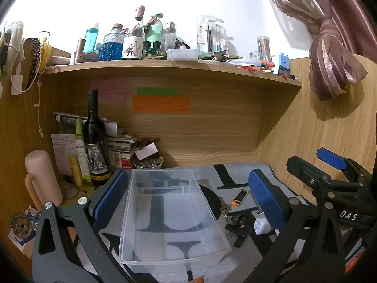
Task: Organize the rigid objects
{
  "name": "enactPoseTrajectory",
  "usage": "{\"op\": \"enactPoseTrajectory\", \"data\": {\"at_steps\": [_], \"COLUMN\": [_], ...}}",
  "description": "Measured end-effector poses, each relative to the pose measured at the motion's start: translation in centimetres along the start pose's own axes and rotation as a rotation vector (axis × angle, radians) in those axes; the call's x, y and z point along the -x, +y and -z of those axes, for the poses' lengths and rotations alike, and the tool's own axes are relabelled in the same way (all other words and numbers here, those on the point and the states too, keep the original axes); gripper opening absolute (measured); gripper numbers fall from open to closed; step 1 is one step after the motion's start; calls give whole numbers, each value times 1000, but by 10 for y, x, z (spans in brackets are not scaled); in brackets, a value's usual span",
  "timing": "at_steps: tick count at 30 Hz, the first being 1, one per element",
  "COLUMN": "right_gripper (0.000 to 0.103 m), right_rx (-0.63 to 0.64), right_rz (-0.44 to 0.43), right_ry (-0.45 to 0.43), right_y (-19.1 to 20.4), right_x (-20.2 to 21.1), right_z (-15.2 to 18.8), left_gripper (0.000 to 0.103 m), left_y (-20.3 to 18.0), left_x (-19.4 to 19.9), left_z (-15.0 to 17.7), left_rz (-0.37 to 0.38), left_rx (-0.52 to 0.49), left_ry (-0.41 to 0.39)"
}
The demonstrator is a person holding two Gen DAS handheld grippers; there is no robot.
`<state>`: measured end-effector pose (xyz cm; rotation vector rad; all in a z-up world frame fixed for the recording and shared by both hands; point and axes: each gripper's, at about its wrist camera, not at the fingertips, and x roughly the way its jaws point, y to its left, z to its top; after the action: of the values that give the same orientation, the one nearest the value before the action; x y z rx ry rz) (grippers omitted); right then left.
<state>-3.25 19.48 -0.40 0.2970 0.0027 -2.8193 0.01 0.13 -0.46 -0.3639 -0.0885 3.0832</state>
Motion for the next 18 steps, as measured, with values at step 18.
{"op": "enactPoseTrajectory", "data": {"at_steps": [18], "right_gripper": [103], "right_rx": [12], "right_rz": [-10], "right_ry": [-17], "right_y": [5], "right_x": [1], "right_z": [-1], "left_gripper": [103], "left_y": [0], "left_x": [6], "left_z": [-2], "left_rz": [-2], "left_rx": [1], "left_ry": [-23]}}
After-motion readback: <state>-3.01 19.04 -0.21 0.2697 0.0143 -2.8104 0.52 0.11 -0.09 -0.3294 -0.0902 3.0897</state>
